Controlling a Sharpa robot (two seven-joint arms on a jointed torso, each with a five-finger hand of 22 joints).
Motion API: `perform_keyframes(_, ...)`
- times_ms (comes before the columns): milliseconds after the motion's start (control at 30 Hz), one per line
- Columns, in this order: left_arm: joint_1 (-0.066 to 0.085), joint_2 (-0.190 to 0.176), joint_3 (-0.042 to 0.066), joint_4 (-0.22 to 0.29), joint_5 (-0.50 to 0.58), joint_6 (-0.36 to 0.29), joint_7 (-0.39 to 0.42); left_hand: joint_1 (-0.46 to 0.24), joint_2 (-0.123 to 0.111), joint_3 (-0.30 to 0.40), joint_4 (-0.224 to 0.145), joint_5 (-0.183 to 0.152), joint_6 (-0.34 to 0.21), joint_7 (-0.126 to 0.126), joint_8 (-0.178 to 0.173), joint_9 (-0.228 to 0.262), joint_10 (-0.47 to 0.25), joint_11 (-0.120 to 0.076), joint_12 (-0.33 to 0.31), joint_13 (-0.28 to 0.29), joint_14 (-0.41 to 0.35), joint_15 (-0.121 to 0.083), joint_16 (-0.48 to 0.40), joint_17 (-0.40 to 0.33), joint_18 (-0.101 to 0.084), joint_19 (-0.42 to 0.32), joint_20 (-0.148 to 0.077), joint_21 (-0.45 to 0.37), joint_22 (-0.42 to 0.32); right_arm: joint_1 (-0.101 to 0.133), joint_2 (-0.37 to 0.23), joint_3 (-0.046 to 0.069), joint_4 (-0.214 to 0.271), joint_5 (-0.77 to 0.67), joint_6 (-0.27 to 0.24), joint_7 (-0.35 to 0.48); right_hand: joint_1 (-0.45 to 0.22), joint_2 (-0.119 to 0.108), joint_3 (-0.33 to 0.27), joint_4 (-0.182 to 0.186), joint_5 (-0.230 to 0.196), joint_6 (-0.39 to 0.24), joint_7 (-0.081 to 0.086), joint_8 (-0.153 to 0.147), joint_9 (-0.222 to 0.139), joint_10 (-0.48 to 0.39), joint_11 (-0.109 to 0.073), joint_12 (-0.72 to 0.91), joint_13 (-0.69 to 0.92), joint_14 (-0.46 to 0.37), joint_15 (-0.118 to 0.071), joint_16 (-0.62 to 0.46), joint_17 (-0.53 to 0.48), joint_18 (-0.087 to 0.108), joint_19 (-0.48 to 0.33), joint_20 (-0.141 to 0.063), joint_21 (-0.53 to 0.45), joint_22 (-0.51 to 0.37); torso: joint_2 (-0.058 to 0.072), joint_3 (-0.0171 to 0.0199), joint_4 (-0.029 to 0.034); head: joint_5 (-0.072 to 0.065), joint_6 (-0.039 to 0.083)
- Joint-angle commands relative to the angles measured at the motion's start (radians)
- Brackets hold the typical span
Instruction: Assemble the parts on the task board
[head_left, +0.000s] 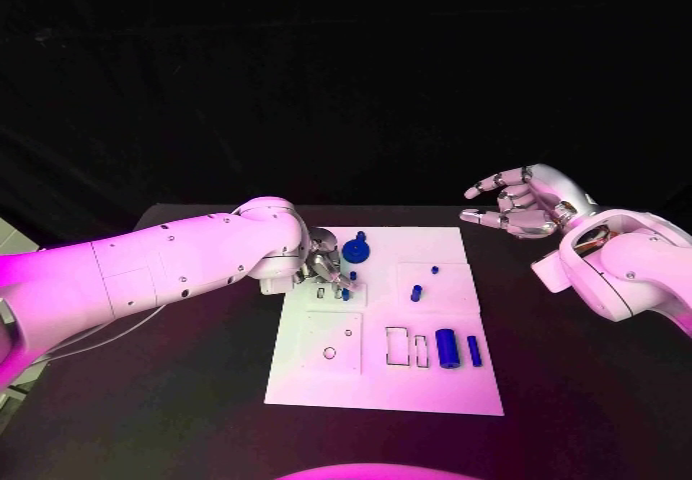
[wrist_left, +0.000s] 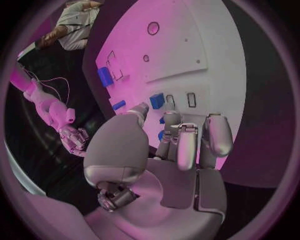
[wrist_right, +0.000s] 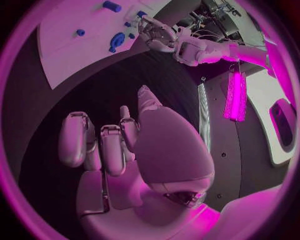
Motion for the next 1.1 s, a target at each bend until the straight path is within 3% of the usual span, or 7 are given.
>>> perform_keyframes(33, 0.003, 0.006, -0.001, -0.001, 0.008, 0.037, -0.005, -0.008, 0.000, -0.006, 0.001, 0.003, -0.008, 0.001, 0.007, 0.002, -0.007, 0.001, -0.002, 0.001, 0.050, -0.007, 0.001, 0.137, -0.017, 0.007, 0.001, 0.004, 0.001, 0.000, 0.004, 0.000, -0.001, -0.038, 0.014, 0.000, -0.009, 0.000, -0.005, 0.001, 0.006, -0.010, 0.000, 0.004, 0.001, -0.006, 0.000, -0.006, 0.049, 0.038, -0.001, -0.005, 0.010, 0.015, -0.005, 0.001, -0.003, 0.039, 0.000, 0.0006, -0.0003, 0.001, -0.002)
perform_keyframes(367, 0.002, 0.016, -0.004, -0.006, 0.018, 0.046, -0.002, -0.001, 0.012, -0.004, -0.001, 0.005, -0.006, -0.002, 0.011, 0.010, -0.006, -0.001, 0.002, 0.006, 0.050, -0.008, 0.002, 0.139, -0.018, 0.008, 0.002, 0.005, 0.004, -0.001, 0.010, 0.000, -0.005, -0.062, 0.018, -0.004, -0.008, 0.001, -0.004, 0.000, 0.006, -0.012, 0.000, 0.006, 0.002, -0.009, 0.000, -0.008, 0.047, 0.037, -0.001, -0.007, 0.008, 0.016, -0.008, 0.001, -0.010, 0.035, 0.000, 0.0008, 0.0005, 0.000, -0.008)
perform_keyframes(900, 0.002, 0.030, -0.008, -0.016, 0.033, 0.044, 0.000, 0.072, 0.058, 0.044, -0.004, 0.011, -0.012, -0.007, 0.015, 0.037, -0.007, -0.006, 0.006, 0.014, 0.053, -0.012, 0.005, 0.145, -0.018, 0.010, 0.001, 0.008, 0.011, -0.002, 0.013, 0.000, -0.005, -0.069, 0.024, -0.009, -0.006, 0.004, -0.003, 0.000, 0.008, -0.013, 0.000, 0.010, 0.003, -0.010, 0.000, -0.009, 0.046, 0.036, -0.001, -0.010, 0.003, 0.018, -0.010, 0.002, -0.017, 0.031, 0.000, 0.0011, -0.0003, -0.002, -0.011)
perform_keyframes(1000, 0.002, 0.031, -0.009, -0.017, 0.037, 0.040, -0.001, 0.107, 0.077, 0.087, -0.004, 0.010, -0.010, -0.012, 0.021, 0.052, -0.005, -0.011, 0.007, 0.018, 0.055, -0.016, 0.006, 0.148, -0.019, 0.010, -0.002, 0.009, 0.013, -0.002, 0.013, 0.000, -0.005, -0.071, 0.025, -0.012, -0.005, 0.004, -0.003, 0.000, 0.009, -0.013, 0.000, 0.010, 0.003, -0.011, 0.000, -0.009, 0.045, 0.035, -0.001, -0.010, 0.003, 0.019, -0.012, 0.002, -0.021, 0.029, -0.001, 0.0008, 0.0002, -0.002, -0.012)
perform_keyframes(1100, 0.002, 0.031, -0.009, -0.018, 0.042, 0.039, -0.002, 0.127, 0.077, 0.122, -0.005, 0.011, -0.012, -0.015, 0.026, 0.065, -0.003, -0.013, 0.007, 0.021, 0.056, -0.018, 0.007, 0.150, -0.019, 0.011, -0.003, 0.010, 0.015, -0.002, 0.013, 0.000, -0.005, -0.074, 0.027, -0.015, -0.005, 0.004, -0.003, 0.000, 0.009, -0.013, 0.000, 0.011, 0.003, -0.011, 0.000, -0.009, 0.045, 0.035, -0.001, -0.011, 0.001, 0.019, -0.013, 0.002, -0.024, 0.027, -0.001, 0.0010, 0.0010, -0.004, -0.012)
